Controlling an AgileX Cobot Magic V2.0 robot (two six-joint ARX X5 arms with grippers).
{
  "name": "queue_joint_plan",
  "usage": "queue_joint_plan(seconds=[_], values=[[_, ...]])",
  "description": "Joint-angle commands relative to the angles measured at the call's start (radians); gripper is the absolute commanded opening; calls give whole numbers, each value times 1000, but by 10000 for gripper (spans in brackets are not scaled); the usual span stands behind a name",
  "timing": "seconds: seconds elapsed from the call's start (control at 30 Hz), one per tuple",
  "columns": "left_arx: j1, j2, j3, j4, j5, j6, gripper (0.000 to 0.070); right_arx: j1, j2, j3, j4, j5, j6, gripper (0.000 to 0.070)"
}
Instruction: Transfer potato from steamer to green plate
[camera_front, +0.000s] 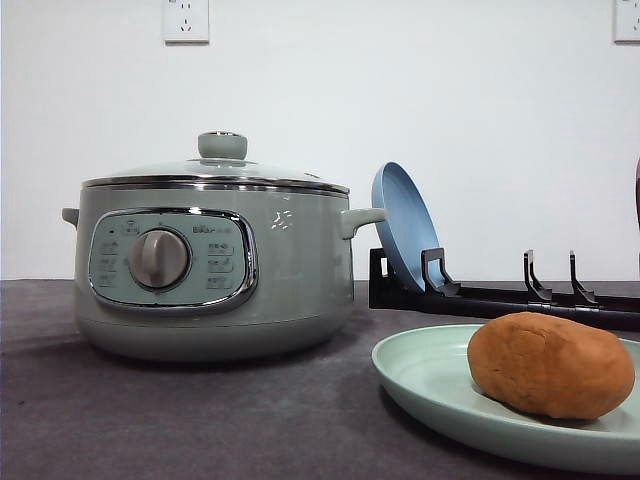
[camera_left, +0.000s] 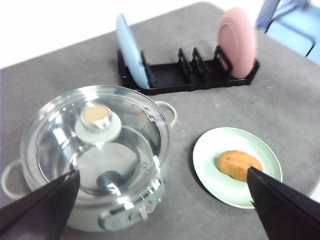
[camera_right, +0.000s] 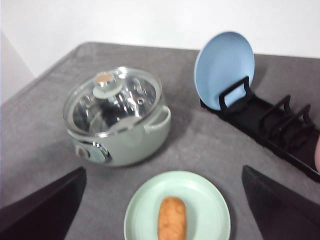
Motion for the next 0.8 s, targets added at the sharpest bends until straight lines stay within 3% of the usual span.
queue_joint_plan(seconds=[0.0,0.17,0.57,0.6,0.63,0.67,0.7,0.73,0.77], values=[[-5,-67,-62,33,7,-60,700,4,7,17,-8,0,-33,631],[-5,-222,-173,31,14,-154,700,4,7,17,-66,-25,-93,630],[-5,-285,-177,11,14,-135,686,4,7,15,-96,-56,-96,630],[-5,-285,-177,10,14,-135,604,4,7,15,-96,-56,-96,629],[-5,-285,-177,8,14,-135,415,4,7,15,-97,-56,-96,606],[-5,-285,-177,4,14,-134,122,4,7,15,-99,-57,-96,490],[-5,-285,-177,1,12,-134,23,4,7,15,-104,-57,-97,301],[-5,-285,-177,0,9,-133,14,4,7,15,-109,-56,-97,111],[-5,-285,-177,1,8,-133,0,4,7,15,-111,-54,-97,13]])
